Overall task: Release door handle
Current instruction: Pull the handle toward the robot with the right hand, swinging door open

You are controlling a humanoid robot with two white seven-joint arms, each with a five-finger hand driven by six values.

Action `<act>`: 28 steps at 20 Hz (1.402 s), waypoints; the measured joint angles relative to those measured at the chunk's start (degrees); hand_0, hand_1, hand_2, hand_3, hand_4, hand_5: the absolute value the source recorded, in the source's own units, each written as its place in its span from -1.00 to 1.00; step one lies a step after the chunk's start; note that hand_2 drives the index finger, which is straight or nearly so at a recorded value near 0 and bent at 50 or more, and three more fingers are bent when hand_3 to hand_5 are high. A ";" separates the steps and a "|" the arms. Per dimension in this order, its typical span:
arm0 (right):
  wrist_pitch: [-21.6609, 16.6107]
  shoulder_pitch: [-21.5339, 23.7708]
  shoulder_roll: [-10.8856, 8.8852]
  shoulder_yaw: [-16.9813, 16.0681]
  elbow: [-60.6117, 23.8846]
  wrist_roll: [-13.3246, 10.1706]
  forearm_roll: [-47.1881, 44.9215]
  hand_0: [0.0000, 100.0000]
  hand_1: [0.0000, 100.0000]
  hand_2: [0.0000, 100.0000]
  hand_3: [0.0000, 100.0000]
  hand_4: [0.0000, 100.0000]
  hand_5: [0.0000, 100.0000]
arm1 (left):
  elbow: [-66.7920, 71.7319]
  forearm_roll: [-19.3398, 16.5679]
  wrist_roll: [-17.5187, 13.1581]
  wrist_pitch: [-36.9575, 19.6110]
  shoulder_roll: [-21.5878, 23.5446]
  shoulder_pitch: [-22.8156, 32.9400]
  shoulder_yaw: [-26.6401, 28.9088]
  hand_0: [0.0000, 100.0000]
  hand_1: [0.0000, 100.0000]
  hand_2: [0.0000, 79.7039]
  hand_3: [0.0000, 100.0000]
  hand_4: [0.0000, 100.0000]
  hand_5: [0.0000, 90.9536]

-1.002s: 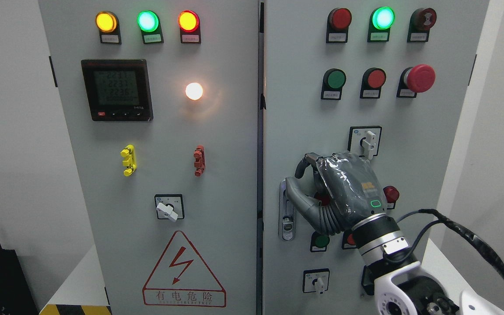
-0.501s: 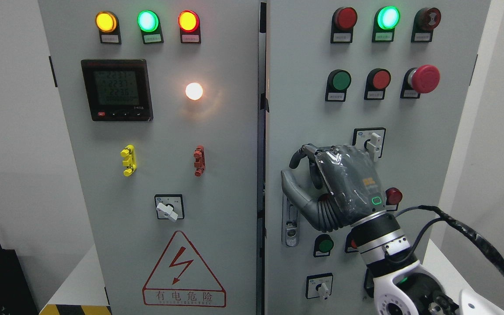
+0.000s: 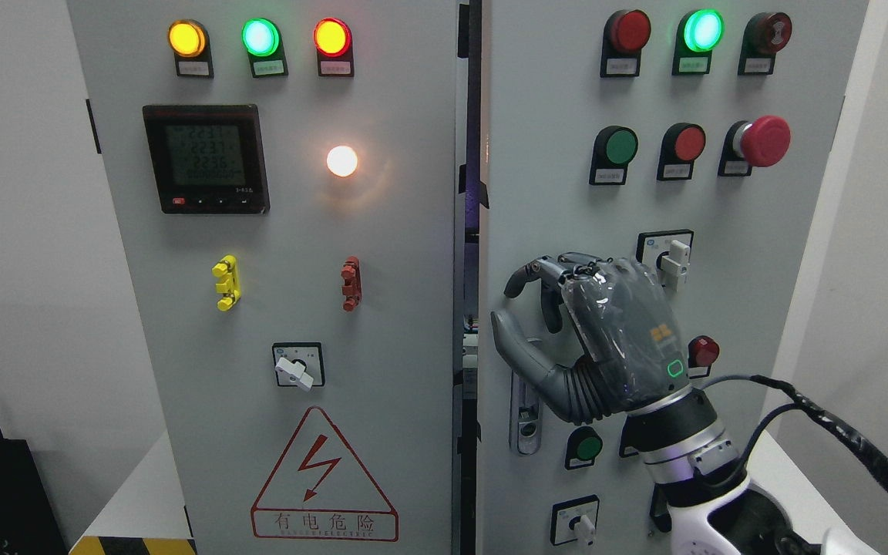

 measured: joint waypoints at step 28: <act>-27.18 15.16 8.16 -28.08 -4.51 -2.28 6.79 0.06 -0.49 0.08 0.86 0.63 0.79 | 0.00 0.00 0.00 0.00 0.00 0.00 0.00 -0.76 -0.22 -1.00 -1.00 -1.00 -1.00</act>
